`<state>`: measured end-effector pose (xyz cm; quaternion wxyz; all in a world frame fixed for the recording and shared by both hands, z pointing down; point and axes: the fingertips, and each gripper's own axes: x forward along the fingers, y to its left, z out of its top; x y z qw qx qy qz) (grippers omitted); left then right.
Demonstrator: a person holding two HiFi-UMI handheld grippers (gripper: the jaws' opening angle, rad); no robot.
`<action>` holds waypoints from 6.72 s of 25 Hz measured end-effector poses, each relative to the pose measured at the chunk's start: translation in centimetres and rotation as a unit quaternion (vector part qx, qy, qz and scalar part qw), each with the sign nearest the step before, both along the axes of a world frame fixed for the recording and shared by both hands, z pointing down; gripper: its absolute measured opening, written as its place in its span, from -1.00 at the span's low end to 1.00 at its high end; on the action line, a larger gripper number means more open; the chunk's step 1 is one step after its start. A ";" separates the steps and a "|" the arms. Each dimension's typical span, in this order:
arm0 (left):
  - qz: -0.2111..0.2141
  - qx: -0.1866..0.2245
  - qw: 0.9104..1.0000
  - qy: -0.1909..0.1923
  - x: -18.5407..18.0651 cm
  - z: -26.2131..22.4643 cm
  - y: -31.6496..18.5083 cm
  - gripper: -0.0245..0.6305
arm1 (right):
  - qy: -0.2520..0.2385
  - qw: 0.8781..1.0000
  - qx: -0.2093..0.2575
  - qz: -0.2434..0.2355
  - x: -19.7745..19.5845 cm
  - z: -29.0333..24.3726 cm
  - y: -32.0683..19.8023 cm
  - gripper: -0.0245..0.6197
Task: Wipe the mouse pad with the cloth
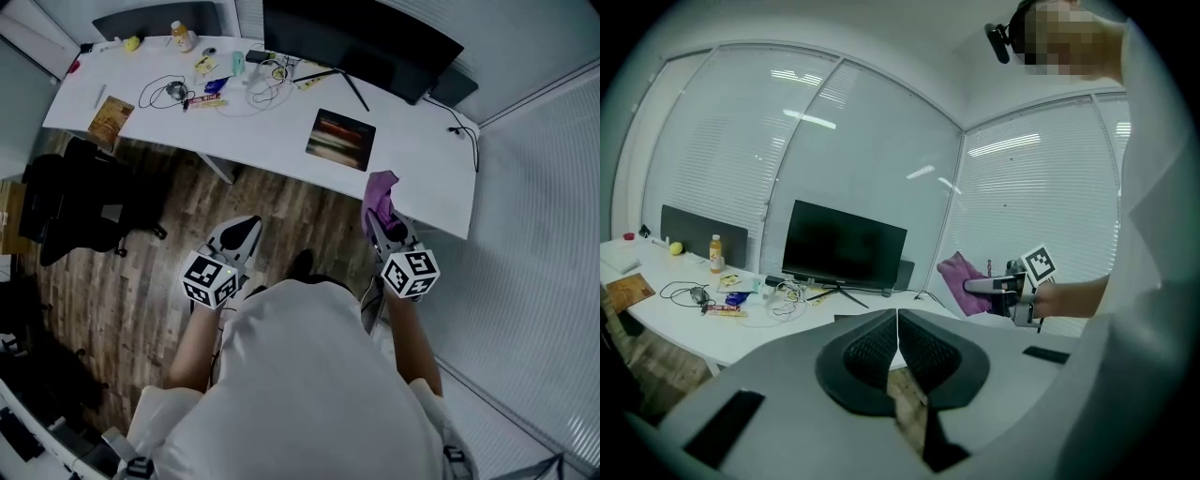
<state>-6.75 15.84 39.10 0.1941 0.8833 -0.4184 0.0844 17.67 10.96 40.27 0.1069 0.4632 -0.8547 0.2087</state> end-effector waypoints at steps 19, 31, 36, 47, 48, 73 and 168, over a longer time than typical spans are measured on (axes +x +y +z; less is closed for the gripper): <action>-0.031 -0.031 0.999 -0.009 5.6 1.7 -5.8 -0.86 | -0.037 0.997 -0.050 -0.042 2.8 4.3 -8.0 -0.49; -0.006 -0.054 0.999 -0.003 3.4 4.5 -11.2 -0.86 | -0.024 0.996 -0.084 -0.029 -0.2 6.6 -11.9 -0.49; 0.024 -0.066 0.997 -0.006 2.0 6.2 -14.9 -0.86 | -0.013 0.994 -0.106 -0.016 -1.7 8.0 -14.7 -0.49; 0.074 -0.110 0.991 0.005 -1.1 11.1 -21.2 -0.86 | 0.007 0.987 -0.160 0.013 -5.8 14.2 -20.4 -0.49; 0.079 -0.114 0.990 0.006 -1.4 11.5 -21.6 -0.86 | 0.008 0.986 -0.166 0.015 -6.2 14.8 -20.7 -0.49; 0.072 -0.187 0.980 -0.003 -4.7 17.8 -26.2 -0.86 | -0.008 0.957 -0.288 0.038 -13.3 30.7 -25.5 -0.49; -0.092 -0.208 0.974 0.002 -3.3 17.4 -25.1 -0.86 | 0.106 0.958 -0.265 0.014 -3.4 33.7 -34.4 -0.49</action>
